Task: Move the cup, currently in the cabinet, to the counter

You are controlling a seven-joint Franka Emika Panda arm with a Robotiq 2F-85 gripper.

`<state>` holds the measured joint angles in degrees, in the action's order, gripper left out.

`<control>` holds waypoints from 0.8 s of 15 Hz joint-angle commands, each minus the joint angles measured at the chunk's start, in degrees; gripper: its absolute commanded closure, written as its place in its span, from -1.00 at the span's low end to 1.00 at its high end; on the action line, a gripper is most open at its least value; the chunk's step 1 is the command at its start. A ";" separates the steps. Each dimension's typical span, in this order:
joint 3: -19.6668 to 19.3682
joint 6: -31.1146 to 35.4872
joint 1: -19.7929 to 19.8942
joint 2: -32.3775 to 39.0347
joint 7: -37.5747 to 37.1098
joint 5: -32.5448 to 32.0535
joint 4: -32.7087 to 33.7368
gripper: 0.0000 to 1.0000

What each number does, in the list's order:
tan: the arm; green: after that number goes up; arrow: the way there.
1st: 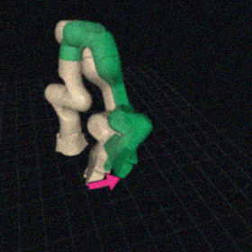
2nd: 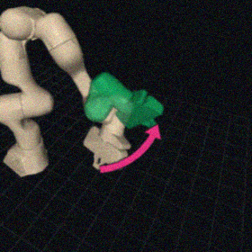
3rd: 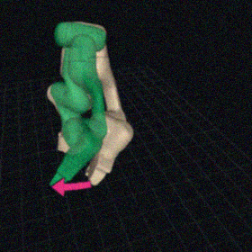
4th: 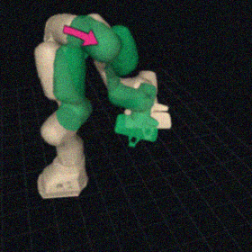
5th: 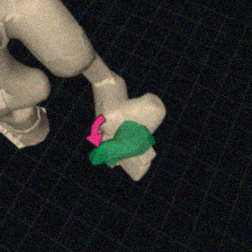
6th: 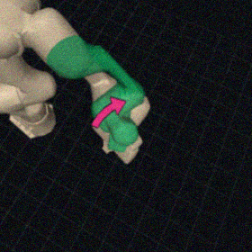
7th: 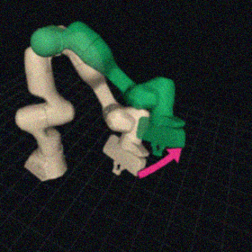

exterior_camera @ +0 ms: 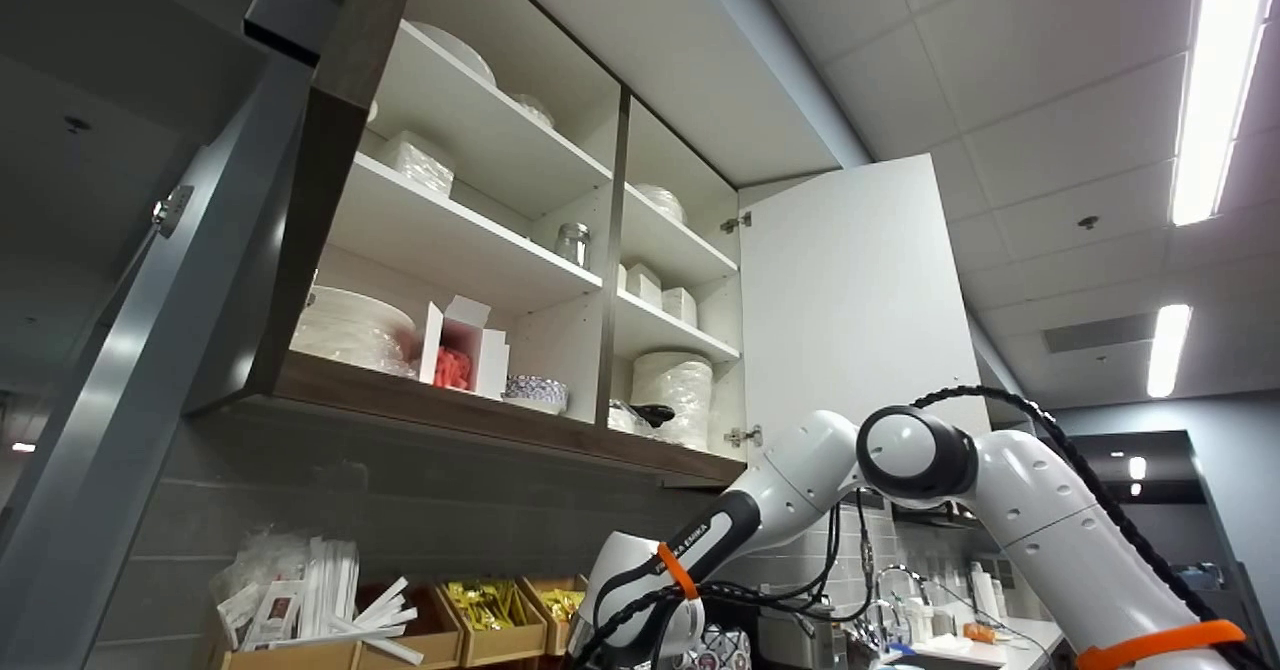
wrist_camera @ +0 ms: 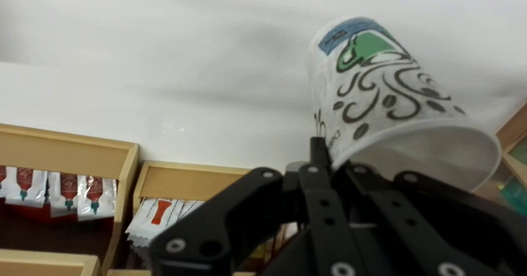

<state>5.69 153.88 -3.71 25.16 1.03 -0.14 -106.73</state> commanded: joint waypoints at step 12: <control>3.67 -0.92 4.24 0.59 6.61 5.49 -0.27 -0.50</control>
<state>7.28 153.89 -0.96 28.30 5.82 1.90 -106.33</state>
